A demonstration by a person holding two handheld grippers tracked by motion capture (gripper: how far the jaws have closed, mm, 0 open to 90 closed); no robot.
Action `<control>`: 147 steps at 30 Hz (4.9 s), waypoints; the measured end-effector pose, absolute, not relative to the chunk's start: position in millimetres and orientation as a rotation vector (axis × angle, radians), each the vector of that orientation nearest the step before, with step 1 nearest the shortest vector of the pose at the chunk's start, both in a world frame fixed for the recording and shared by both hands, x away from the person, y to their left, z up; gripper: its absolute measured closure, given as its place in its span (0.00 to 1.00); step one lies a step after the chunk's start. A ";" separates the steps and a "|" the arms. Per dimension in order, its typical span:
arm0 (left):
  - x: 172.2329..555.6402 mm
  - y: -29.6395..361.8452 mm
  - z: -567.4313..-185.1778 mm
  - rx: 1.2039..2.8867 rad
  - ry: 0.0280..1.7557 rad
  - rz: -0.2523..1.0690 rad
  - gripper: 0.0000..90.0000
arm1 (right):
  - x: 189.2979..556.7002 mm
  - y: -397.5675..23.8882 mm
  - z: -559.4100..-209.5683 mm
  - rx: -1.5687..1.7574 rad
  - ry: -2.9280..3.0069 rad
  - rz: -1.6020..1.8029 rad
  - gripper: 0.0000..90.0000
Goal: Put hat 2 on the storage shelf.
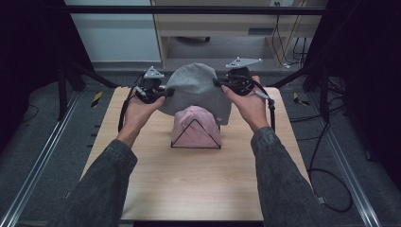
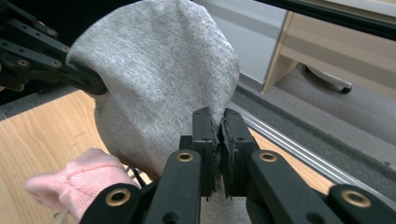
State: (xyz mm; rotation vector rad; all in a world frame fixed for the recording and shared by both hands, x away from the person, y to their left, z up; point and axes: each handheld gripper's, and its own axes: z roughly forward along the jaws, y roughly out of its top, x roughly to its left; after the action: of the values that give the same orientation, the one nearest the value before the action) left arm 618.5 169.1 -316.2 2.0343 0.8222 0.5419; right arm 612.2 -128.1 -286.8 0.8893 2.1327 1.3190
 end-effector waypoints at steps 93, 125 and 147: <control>602.2 188.4 -420.1 2.042 0.977 0.374 0.85 | 594.9 -121.5 -374.0 0.974 2.285 1.160 0.79; 553.4 189.3 -394.5 2.077 0.969 0.449 0.27 | 556.3 -139.7 -365.3 1.032 2.220 1.194 0.42; 514.0 193.5 -399.4 2.136 0.900 0.423 0.11 | 530.6 -143.7 -355.8 1.029 2.201 1.225 0.14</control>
State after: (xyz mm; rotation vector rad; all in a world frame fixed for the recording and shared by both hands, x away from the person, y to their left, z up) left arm 514.0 193.5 -399.4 2.1355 0.9003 0.4225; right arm 530.6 -143.7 -355.8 1.0290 2.2009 1.2248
